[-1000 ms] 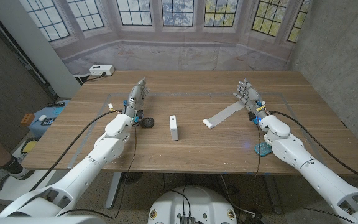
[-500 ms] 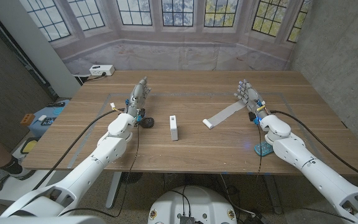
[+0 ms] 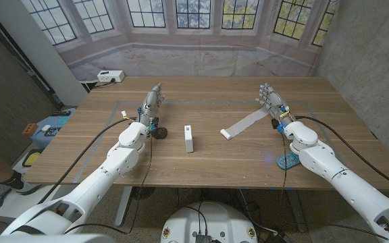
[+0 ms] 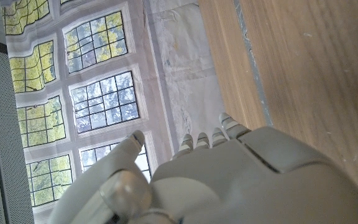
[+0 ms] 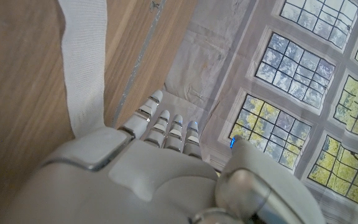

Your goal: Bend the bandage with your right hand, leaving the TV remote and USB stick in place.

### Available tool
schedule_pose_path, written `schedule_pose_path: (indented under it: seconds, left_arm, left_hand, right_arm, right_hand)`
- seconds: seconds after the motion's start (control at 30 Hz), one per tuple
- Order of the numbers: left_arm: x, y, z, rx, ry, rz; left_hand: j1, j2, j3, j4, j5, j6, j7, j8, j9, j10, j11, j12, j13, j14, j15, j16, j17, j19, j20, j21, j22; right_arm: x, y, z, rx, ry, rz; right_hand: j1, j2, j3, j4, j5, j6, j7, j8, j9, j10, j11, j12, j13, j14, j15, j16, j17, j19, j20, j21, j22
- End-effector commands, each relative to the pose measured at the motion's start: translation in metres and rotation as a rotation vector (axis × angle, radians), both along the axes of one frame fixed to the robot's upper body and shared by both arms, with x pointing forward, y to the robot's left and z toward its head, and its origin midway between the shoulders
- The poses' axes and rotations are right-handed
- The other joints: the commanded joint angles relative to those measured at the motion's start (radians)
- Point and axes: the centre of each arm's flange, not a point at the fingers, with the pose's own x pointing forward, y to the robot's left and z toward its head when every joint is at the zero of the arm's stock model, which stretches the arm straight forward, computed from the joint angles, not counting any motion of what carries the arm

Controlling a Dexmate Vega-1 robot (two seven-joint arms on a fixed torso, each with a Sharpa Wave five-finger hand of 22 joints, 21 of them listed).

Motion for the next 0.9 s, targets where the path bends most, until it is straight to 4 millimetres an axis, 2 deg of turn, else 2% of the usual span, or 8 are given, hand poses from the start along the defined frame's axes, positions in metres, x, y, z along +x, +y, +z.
schedule_pose_path:
  seconds: [0.03,0.3,0.6,0.77,0.9]
  left_arm:
    - [-0.001,-0.003,-0.002,0.003,0.005,0.001]
    - [-0.001,-0.006,-0.003,0.004,0.002,0.003]
    - [-0.002,-0.006,-0.004,0.005,-0.001,0.011]
    - [-0.003,-0.005,-0.005,0.000,-0.001,0.019]
    - [-0.003,-0.006,-0.005,0.001,0.000,0.018]
  left_hand:
    - [0.010,-0.005,0.005,-0.008,0.005,0.009,0.002,-0.001,0.005,0.004,-0.001,0.003,0.004,0.008,0.001,-0.002,0.001,0.006,0.007,0.006,0.001]
    - [0.014,-0.004,0.007,-0.014,0.005,0.011,0.002,-0.001,0.005,0.005,0.000,0.002,0.003,0.009,0.003,-0.004,0.001,0.006,0.008,0.005,0.001]
    - [0.017,-0.003,0.010,-0.020,0.004,0.016,0.001,-0.001,0.005,0.006,0.001,0.001,0.003,0.010,0.003,-0.004,0.001,0.006,0.009,0.005,0.001]
    - [0.020,-0.003,0.012,-0.024,0.004,0.024,0.001,0.001,0.005,0.007,0.002,0.001,0.003,0.010,0.003,-0.005,0.001,0.006,0.009,0.004,0.001]
    - [0.021,-0.003,0.013,-0.027,0.003,0.028,-0.001,0.002,0.005,0.006,0.001,0.000,0.003,0.008,0.003,-0.007,0.001,0.006,0.008,0.004,0.001]
  right_arm:
    - [-0.005,-0.005,0.008,-0.080,0.004,-0.053]
    - [-0.008,-0.006,0.015,-0.134,0.000,-0.093]
    - [-0.009,-0.009,0.022,-0.196,0.003,-0.134]
    - [-0.011,-0.010,0.026,-0.244,0.001,-0.178]
    - [-0.012,-0.010,0.029,-0.271,-0.003,-0.206]
  right_hand:
    - [0.015,-0.002,0.004,-0.010,0.004,0.017,0.000,0.008,0.005,0.012,-0.001,0.007,0.003,0.007,-0.036,0.000,0.000,0.004,-0.058,0.005,0.001]
    - [0.029,-0.004,0.012,-0.023,0.002,0.031,0.004,0.011,0.005,0.019,-0.001,0.009,0.003,0.007,-0.037,0.000,-0.005,0.004,-0.059,0.005,0.001]
    - [0.067,-0.010,0.028,-0.060,-0.005,0.062,0.004,0.016,0.005,0.047,-0.002,0.016,0.004,0.012,-0.039,0.000,-0.017,0.006,-0.060,0.006,0.001]
    - [0.083,-0.012,0.036,-0.076,-0.008,0.075,0.000,0.018,0.006,0.063,-0.010,0.020,0.004,0.014,-0.043,0.000,-0.020,0.008,-0.064,0.007,0.001]
    - [0.106,-0.015,0.045,-0.098,-0.013,0.083,-0.003,0.017,0.006,0.083,-0.027,0.024,0.004,0.016,-0.047,0.001,-0.024,0.011,-0.067,0.007,0.001]
